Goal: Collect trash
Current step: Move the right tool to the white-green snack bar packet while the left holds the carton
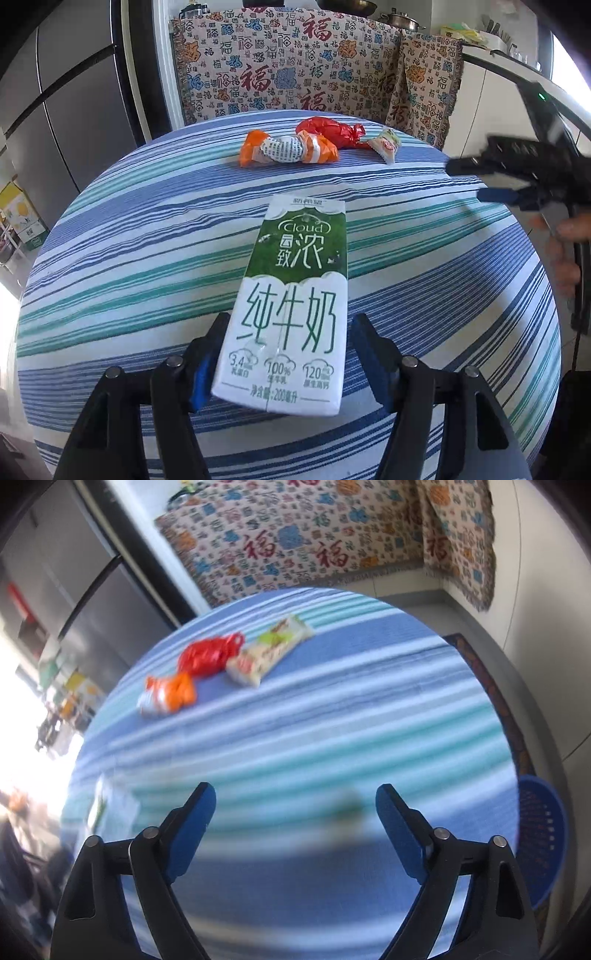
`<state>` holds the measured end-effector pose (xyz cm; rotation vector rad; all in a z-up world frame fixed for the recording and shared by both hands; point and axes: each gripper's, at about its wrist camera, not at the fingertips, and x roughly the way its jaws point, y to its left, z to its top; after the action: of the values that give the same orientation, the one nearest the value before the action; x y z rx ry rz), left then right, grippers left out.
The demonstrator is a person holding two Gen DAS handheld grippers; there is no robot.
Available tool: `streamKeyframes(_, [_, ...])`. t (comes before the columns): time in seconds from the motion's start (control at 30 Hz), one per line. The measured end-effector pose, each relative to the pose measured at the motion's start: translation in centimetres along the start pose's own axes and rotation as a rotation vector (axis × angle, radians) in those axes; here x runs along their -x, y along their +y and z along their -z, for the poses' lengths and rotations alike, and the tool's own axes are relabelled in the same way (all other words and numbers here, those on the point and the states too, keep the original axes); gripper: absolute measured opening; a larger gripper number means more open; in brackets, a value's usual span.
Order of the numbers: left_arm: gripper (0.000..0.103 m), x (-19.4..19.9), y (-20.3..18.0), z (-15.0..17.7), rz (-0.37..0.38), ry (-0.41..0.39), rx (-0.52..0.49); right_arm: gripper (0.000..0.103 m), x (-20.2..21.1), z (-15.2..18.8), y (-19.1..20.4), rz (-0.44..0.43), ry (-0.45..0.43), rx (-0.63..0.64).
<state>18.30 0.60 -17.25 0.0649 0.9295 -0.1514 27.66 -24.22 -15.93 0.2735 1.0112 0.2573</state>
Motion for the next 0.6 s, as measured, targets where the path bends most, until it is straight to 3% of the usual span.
streamKeyframes(0.2, [0.071,-0.3,-0.1,-0.1,-0.014,0.000,-0.002,0.087,-4.6,-6.3,2.7,0.003,-0.008,-0.065])
streamKeyframes(0.33, [0.071,-0.3,0.0,0.0,-0.010,0.000,0.001,0.086,-7.7,-7.9,3.5,0.048,0.004,-0.109])
streamKeyframes(0.43, [0.071,-0.3,0.0,0.0,-0.009,-0.001,0.002,0.067,-8.5,-7.8,3.6,0.083,0.006,-0.069])
streamKeyframes(0.47, [0.071,-0.3,0.0,0.0,-0.008,-0.001,0.002,0.041,-8.3,-7.8,3.7,0.096,0.010,-0.036])
streamKeyframes(0.5, [0.071,-0.3,0.0,0.0,-0.008,-0.001,0.002,0.028,-8.1,-7.5,3.7,0.106,0.022,-0.004])
streamKeyframes(0.6, [0.071,-0.3,-0.1,0.0,-0.008,-0.001,0.001,0.025,-6.5,-6.3,3.4,0.108,0.045,0.094])
